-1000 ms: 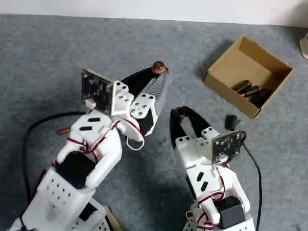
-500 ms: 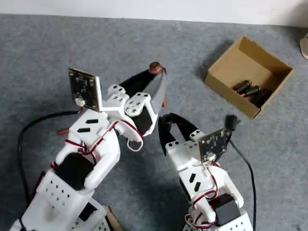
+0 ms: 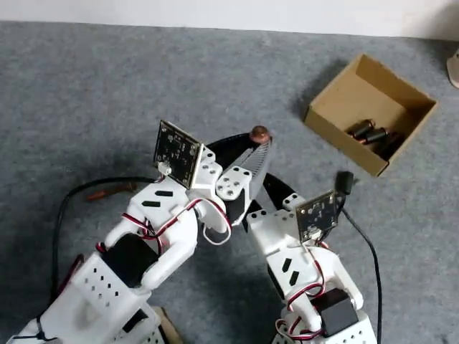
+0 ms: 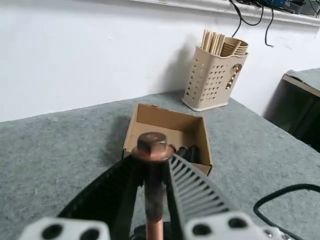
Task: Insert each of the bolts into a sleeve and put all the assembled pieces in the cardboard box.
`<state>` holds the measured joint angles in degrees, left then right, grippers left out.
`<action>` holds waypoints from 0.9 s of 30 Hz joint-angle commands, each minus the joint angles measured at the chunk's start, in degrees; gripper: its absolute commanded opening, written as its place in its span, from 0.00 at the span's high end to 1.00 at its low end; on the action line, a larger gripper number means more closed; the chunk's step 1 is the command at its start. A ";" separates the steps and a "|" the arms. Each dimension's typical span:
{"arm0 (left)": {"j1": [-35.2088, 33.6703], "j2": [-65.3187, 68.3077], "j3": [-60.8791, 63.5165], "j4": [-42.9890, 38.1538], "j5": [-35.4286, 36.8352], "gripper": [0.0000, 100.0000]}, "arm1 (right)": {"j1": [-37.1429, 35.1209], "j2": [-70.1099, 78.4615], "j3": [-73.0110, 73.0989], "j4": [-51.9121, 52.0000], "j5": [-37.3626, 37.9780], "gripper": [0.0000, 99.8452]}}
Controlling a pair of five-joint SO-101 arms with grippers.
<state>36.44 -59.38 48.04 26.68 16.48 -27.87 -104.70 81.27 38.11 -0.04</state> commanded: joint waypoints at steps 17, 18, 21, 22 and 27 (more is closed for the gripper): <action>-3.47 -1.10 5.14 -8.44 -4.75 1.00 | -0.57 -0.66 -3.74 -1.80 -0.35 1.00; -3.74 -1.27 5.14 -8.44 -4.75 1.00 | -0.57 -0.66 -3.74 -1.80 -0.35 1.00; -3.82 -1.36 5.14 -8.44 -4.75 1.00 | -0.57 -0.66 -3.74 -1.80 -0.35 1.00; -3.56 -1.36 5.14 -8.26 -4.75 1.00 | -0.57 -0.66 -3.74 -1.80 -0.35 1.00; -3.82 -1.54 5.14 -7.03 -4.75 1.00 | -0.22 -0.66 -3.82 -1.80 -0.18 1.00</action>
<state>33.80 -59.38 53.85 20.00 12.70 -27.87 -104.70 81.36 38.11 -0.04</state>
